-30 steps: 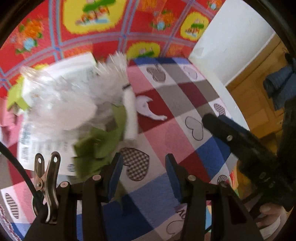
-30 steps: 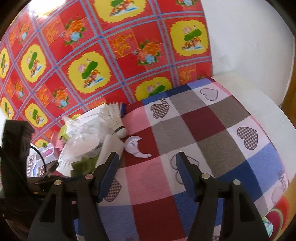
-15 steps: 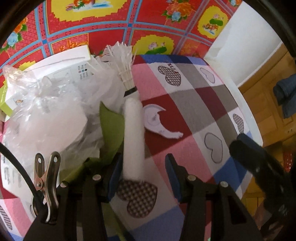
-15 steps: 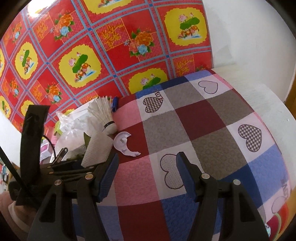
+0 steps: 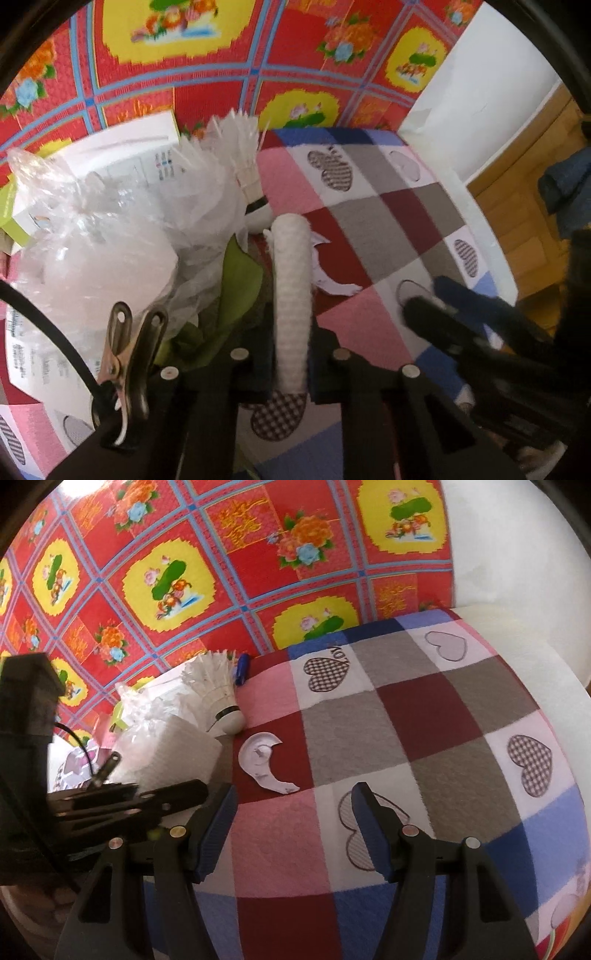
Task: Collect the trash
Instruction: 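Grasp the white foam roll with the left tool while the right tool approaches the white tape dispenser, then close the right tool on the white tape dispenser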
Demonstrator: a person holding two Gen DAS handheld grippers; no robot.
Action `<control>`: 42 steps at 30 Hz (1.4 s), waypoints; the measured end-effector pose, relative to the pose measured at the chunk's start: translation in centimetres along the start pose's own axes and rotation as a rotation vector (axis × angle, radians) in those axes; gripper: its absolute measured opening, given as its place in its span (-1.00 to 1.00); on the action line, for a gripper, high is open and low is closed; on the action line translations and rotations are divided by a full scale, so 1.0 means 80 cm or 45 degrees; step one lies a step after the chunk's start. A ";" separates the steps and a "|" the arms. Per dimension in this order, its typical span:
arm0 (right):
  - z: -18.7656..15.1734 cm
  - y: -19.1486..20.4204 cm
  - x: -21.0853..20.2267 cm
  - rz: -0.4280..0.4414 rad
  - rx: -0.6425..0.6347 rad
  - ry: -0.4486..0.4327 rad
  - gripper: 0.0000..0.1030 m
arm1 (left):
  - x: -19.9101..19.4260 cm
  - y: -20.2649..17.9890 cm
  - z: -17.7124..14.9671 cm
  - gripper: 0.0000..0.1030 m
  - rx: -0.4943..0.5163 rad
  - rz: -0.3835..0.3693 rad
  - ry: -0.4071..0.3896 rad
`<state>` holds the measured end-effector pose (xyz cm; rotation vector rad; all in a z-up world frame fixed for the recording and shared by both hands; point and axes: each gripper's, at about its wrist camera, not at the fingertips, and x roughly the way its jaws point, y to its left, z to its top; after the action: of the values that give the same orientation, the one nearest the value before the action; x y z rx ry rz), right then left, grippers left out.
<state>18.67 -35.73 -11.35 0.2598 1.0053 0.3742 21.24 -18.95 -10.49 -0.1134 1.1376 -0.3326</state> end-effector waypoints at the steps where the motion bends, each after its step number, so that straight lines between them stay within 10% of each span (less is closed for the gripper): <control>1: 0.001 0.003 0.003 0.009 -0.012 0.004 0.27 | -0.007 0.000 -0.001 -0.75 -0.001 -0.008 -0.011; 19: 0.016 0.066 0.073 -0.006 -0.294 0.065 0.26 | -0.084 0.060 -0.019 -0.75 -0.199 0.076 -0.146; 31: 0.016 0.070 0.098 -0.131 -0.341 0.058 -0.38 | -0.093 0.079 -0.031 -0.75 -0.240 0.081 -0.148; 42: 0.010 0.079 0.074 -0.120 -0.317 0.036 -0.42 | -0.101 0.085 -0.040 -0.75 -0.224 0.062 -0.152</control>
<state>21.03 -27.56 -13.07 -0.0178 0.9842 0.4135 16.66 -9.74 -6.56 -0.2565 1.0479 -0.1797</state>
